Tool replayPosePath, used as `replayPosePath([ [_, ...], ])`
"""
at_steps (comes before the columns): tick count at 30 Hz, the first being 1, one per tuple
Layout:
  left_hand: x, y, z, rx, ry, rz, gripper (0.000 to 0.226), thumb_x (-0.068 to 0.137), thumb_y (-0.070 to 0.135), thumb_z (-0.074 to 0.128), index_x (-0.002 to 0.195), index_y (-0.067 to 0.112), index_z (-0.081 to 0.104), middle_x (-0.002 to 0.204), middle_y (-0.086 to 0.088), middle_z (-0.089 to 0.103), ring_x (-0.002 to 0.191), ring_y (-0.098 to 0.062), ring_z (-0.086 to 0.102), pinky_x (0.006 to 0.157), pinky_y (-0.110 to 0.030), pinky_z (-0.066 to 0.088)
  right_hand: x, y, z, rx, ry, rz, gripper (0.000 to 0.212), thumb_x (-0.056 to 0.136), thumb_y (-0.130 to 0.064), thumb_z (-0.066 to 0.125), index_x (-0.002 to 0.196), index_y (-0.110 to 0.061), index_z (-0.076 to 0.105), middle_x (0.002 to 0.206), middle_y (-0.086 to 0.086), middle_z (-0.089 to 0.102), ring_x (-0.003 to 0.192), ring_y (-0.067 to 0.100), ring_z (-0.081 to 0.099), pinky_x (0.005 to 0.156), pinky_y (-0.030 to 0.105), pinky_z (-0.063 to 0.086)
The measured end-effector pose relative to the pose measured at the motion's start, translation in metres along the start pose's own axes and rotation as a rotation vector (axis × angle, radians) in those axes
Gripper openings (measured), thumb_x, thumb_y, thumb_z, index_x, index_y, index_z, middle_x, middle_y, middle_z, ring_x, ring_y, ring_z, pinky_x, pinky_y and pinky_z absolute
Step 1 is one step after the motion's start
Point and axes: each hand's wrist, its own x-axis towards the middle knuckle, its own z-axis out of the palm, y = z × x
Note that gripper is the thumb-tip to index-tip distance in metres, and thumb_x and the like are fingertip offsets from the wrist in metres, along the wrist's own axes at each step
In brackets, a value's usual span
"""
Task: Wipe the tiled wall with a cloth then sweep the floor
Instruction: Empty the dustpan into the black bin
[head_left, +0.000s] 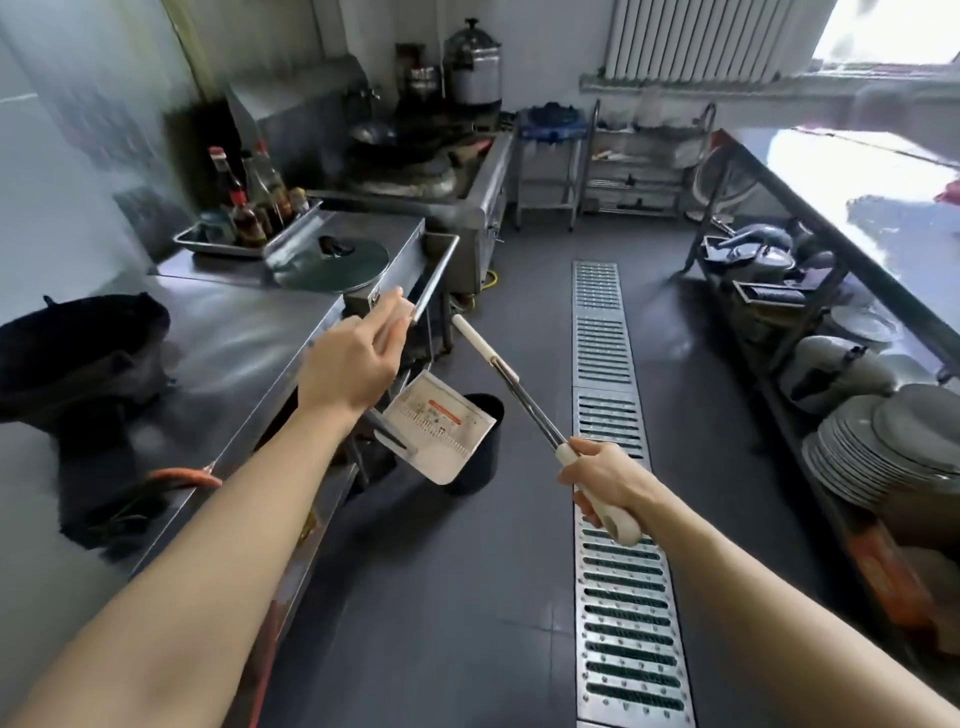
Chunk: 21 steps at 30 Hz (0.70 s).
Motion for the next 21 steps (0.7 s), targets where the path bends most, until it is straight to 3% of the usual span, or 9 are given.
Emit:
replayPosePath([
  [3, 0.037, -0.013, 0.024, 0.024, -0.011, 0.068, 0.043, 0.095, 0.05, 0.036, 0.133, 0.035, 0.049, 0.1, -0.015, 0.07, 0.091, -0.033, 0.066, 0.073, -0.042, 0.056, 0.03, -0.012, 0.0, 0.02, 0.023, 0.018, 0.018, 0.09, -0.005, 0.048, 0.107, -0.01, 0.052, 0.06, 0.01, 0.044, 0.041, 0.015, 0.041, 0.035, 0.019, 0.037],
  [6, 0.049, -0.011, 0.048, 0.077, -0.006, 0.149, 0.039, 0.095, 0.043, 0.041, 0.128, 0.029, 0.057, 0.077, -0.017, 0.066, 0.07, -0.037, 0.066, 0.068, -0.043, 0.055, 0.054, -0.021, 0.004, 0.054, 0.044, 0.02, 0.012, 0.093, -0.008, 0.045, 0.102, -0.008, 0.052, 0.056, 0.01, 0.044, 0.037, 0.016, 0.04, 0.034, 0.019, 0.036],
  [9, 0.038, -0.01, 0.074, 0.129, -0.049, 0.279, 0.041, 0.096, 0.044, 0.037, 0.121, 0.025, 0.063, 0.06, -0.01, 0.056, 0.044, -0.033, 0.057, 0.04, -0.035, 0.048, 0.074, -0.025, 0.007, 0.096, 0.072, 0.041, 0.021, 0.096, -0.013, 0.042, 0.113, -0.006, 0.054, 0.057, 0.007, 0.046, 0.035, 0.013, 0.042, 0.033, 0.017, 0.036],
  [12, 0.034, -0.016, 0.085, 0.092, -0.105, 0.398, 0.041, 0.092, 0.041, 0.042, 0.125, 0.024, 0.059, 0.06, -0.007, 0.053, 0.041, -0.031, 0.053, 0.034, -0.031, 0.044, 0.09, -0.029, 0.005, 0.136, 0.075, 0.062, 0.019, 0.097, -0.012, 0.038, 0.11, -0.008, 0.052, 0.061, 0.004, 0.047, 0.032, 0.01, 0.042, 0.031, 0.015, 0.034],
  [17, 0.021, -0.022, 0.082, -0.082, -0.35, 0.413, 0.053, 0.093, 0.055, 0.028, 0.139, 0.032, 0.04, 0.079, -0.006, 0.06, 0.067, -0.03, 0.063, 0.056, -0.043, 0.055, 0.102, -0.033, -0.007, 0.148, 0.045, 0.089, 0.016, 0.098, -0.011, 0.036, 0.105, -0.005, 0.049, 0.06, 0.007, 0.043, 0.022, 0.006, 0.038, 0.03, 0.012, 0.031],
  [21, 0.023, -0.014, 0.081, -0.186, -0.418, 0.374, 0.057, 0.094, 0.057, 0.022, 0.14, 0.028, 0.039, 0.091, -0.01, 0.066, 0.084, -0.027, 0.064, 0.077, -0.039, 0.052, 0.107, -0.033, -0.019, 0.116, 0.037, 0.102, 0.032, 0.096, -0.008, 0.04, 0.127, -0.003, 0.046, 0.062, 0.008, 0.043, 0.036, 0.01, 0.041, 0.032, 0.015, 0.034],
])
